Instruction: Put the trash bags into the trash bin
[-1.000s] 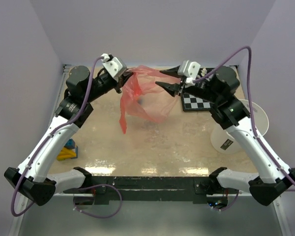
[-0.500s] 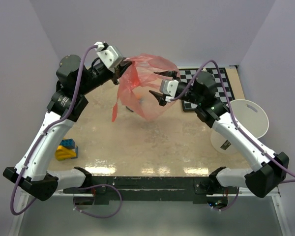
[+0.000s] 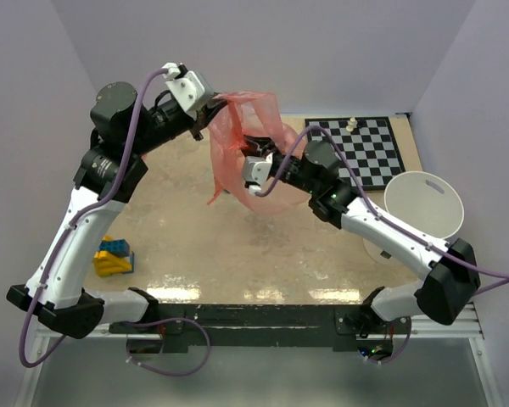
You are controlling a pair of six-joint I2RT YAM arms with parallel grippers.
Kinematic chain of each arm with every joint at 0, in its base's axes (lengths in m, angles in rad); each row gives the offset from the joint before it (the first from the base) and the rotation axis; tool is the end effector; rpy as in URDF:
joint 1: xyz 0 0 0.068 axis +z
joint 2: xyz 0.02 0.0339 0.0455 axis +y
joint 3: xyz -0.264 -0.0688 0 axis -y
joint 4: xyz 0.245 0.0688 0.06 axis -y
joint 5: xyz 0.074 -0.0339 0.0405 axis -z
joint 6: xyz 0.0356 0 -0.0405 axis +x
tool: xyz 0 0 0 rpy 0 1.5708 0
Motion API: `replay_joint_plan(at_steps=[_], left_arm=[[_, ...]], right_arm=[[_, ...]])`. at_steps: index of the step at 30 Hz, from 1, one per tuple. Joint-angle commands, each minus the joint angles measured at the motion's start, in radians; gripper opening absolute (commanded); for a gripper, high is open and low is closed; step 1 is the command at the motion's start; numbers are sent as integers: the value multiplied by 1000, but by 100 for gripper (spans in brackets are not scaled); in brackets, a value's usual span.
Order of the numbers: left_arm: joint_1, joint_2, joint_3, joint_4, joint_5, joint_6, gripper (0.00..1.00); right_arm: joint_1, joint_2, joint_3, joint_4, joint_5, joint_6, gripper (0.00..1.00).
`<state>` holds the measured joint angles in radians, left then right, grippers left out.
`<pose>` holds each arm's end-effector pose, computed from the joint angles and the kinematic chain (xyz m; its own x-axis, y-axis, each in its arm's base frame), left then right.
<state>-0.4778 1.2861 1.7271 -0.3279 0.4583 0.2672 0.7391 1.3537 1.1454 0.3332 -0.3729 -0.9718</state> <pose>0.2121 -0.1276 0.5377 0.3086 0.1068 -0.9452 0.7478 0.5868 0.3105 0.2289 0.2262 0.3927 0.7907 -0.3200 -0.5219 -0.4283 0.3201 -0.8451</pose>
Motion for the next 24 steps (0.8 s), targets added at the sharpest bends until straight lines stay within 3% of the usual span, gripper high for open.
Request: replay_joint_plan(at_steps=[1, 9, 10, 18, 21, 24], left_arm=[[7, -13, 46, -37, -15, 46, 0], [24, -31, 29, -30, -86, 86, 0], [25, -30, 29, -28, -95, 92, 0], [34, -36, -12, -59, -127, 165, 0], [34, -45, -47, -63, -119, 172, 0], [36, -50, -70, -60, -119, 165, 0]], right_arm=[[0, 27, 22, 24, 184, -39, 22], [-1, 38, -76, 12, 356, -50, 17], [-1, 42, -93, 13, 370, -57, 20], [-20, 96, -102, -57, 526, -34, 80], [-23, 117, -86, -95, 587, -33, 93], [-32, 139, -61, -186, 598, -44, 98]])
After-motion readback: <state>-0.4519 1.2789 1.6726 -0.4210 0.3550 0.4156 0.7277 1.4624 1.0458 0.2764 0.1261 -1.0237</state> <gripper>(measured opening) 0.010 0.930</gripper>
